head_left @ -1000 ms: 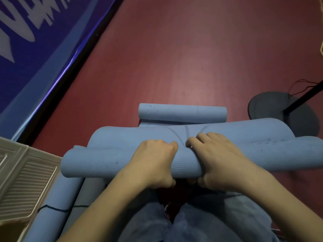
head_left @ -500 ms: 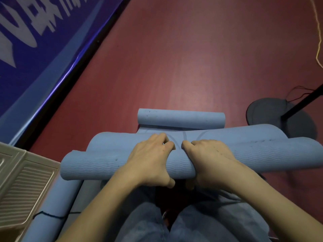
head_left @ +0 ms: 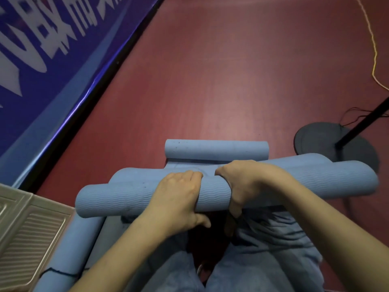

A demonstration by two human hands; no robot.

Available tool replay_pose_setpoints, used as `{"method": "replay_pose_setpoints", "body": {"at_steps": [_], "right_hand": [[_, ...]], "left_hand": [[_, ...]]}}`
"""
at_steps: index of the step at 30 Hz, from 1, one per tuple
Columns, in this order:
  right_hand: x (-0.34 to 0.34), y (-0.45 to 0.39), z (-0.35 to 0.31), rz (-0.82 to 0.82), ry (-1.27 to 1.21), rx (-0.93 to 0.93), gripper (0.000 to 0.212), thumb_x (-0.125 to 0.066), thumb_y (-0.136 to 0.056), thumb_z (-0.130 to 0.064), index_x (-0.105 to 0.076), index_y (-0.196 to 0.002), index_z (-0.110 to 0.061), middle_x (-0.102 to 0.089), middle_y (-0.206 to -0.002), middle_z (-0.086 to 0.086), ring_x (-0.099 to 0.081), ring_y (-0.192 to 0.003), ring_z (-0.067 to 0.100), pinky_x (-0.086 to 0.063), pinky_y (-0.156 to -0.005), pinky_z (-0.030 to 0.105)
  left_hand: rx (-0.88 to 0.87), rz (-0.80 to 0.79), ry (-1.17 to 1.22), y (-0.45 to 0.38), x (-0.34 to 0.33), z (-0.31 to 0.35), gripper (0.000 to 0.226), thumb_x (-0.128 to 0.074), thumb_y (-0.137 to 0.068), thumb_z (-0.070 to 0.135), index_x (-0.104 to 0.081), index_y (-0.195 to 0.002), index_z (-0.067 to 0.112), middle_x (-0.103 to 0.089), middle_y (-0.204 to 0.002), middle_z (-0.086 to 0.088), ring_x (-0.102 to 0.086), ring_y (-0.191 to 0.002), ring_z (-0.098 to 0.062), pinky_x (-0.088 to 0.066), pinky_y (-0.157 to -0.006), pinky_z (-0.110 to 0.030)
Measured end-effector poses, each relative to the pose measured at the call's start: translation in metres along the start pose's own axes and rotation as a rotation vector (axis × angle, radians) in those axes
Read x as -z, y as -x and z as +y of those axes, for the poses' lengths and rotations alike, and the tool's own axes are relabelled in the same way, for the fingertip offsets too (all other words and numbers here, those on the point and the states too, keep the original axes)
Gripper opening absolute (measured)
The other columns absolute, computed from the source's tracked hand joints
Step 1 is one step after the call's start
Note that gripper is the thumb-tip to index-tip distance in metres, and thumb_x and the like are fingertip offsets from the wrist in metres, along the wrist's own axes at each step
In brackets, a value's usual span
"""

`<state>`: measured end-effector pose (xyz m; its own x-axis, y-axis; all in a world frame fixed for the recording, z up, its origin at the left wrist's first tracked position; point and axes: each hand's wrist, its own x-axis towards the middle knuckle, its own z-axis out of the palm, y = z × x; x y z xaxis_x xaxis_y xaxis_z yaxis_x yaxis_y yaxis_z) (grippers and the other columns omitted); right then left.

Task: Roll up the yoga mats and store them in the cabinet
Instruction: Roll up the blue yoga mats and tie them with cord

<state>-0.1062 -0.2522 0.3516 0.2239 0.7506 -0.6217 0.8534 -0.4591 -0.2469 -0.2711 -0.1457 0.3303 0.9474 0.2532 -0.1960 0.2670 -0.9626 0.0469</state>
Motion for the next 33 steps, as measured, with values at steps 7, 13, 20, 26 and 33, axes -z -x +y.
{"method": "replay_pose_setpoints", "body": {"at_steps": [7, 13, 20, 26, 33], "right_hand": [[-0.014, 0.005, -0.001, 0.157, 0.047, 0.007, 0.076, -0.088, -0.043, -0.056, -0.052, -0.105, -0.032, -0.066, -0.096, -0.009, -0.062, -0.087, 0.018, -0.055, -0.077, 0.039], [-0.028, 0.014, 0.0, 0.388, 0.135, 0.001, 0.085, -0.074, -0.062, -0.056, -0.031, -0.132, -0.034, -0.046, -0.119, -0.008, -0.049, -0.109, 0.021, -0.036, -0.087, 0.039], [-0.057, 0.003, 0.0, 0.595, 0.288, -0.017, 0.075, -0.083, -0.057, -0.043, -0.047, -0.121, -0.026, -0.055, -0.103, -0.002, -0.057, -0.084, 0.026, -0.038, -0.073, 0.04], [-0.042, -0.002, -0.004, 0.529, 0.278, -0.032, 0.049, -0.072, -0.066, -0.029, -0.043, -0.105, -0.024, -0.049, -0.086, -0.006, -0.052, -0.076, 0.023, -0.027, -0.069, 0.035], [-0.017, -0.005, -0.002, 0.372, 0.258, -0.018, 0.057, -0.079, -0.062, -0.041, -0.043, -0.104, -0.027, -0.063, -0.092, -0.007, -0.063, -0.082, 0.021, -0.038, -0.062, 0.033]], "left_hand": [[0.088, -0.001, -0.153, -0.004, 0.0, 0.009, 0.049, -0.074, -0.077, 0.036, -0.037, -0.106, 0.022, -0.058, -0.111, 0.0, -0.06, -0.104, -0.025, -0.028, -0.077, -0.033], [0.031, -0.102, -0.095, -0.025, 0.017, -0.005, 0.057, -0.08, -0.063, 0.051, -0.043, -0.095, 0.021, -0.065, -0.099, -0.001, -0.06, -0.082, -0.029, -0.036, -0.066, -0.035], [0.014, -0.229, -0.015, -0.042, 0.025, -0.018, 0.059, -0.084, -0.051, 0.057, -0.057, -0.09, 0.023, -0.063, -0.082, 0.005, -0.059, -0.072, -0.019, -0.053, -0.066, -0.037], [0.035, -0.219, -0.03, -0.043, 0.016, -0.018, 0.059, -0.082, -0.056, 0.059, -0.055, -0.096, 0.026, -0.06, -0.084, 0.006, -0.057, -0.077, -0.02, -0.048, -0.067, -0.035], [-0.004, -0.093, 0.072, -0.042, 0.01, -0.022, 0.083, -0.08, -0.055, 0.061, -0.047, -0.125, 0.031, -0.046, -0.11, 0.013, -0.046, -0.104, -0.014, -0.037, -0.079, -0.031]]}}
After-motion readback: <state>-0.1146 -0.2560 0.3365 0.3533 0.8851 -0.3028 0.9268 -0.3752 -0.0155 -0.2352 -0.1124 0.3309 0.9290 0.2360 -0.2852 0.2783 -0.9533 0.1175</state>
